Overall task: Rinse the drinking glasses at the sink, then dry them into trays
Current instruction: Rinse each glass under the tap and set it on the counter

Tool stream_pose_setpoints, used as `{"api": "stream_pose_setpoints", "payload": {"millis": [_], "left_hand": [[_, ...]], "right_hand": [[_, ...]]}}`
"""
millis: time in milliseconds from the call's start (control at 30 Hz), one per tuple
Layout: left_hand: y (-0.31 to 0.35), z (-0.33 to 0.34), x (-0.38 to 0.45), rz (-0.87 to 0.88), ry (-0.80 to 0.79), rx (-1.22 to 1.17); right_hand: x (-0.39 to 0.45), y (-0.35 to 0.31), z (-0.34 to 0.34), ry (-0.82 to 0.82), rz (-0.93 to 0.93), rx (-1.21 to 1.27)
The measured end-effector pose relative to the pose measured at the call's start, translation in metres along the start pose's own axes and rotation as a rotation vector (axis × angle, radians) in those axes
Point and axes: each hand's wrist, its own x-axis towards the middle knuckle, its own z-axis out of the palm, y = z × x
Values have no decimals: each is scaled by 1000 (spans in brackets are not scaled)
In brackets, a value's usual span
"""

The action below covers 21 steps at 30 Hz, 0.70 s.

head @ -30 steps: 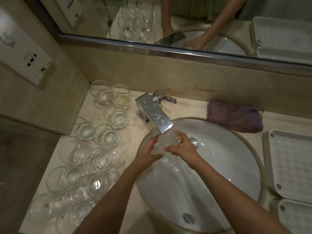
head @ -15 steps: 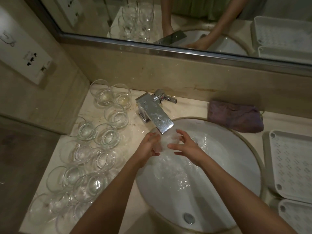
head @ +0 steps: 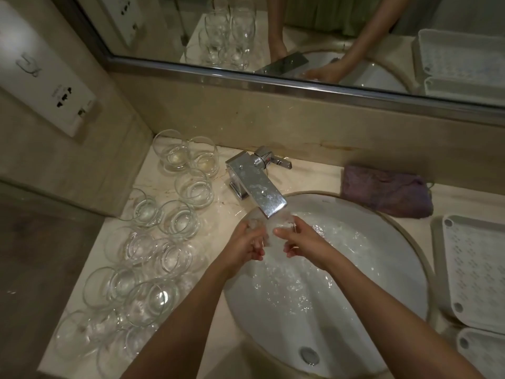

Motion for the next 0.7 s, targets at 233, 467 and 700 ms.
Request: {"api": "stream_pose_setpoints", "payload": {"millis": [233, 467, 700], "left_hand": [[6, 7, 3, -117, 45, 188], [-1, 6, -4, -17, 43, -14], [5, 14, 0, 117, 60, 189]], "right_hand": [[-5, -3, -2, 13, -124, -72], [-8, -5, 8, 84, -36, -56], [-2, -18, 1, -64, -89, -550]]}}
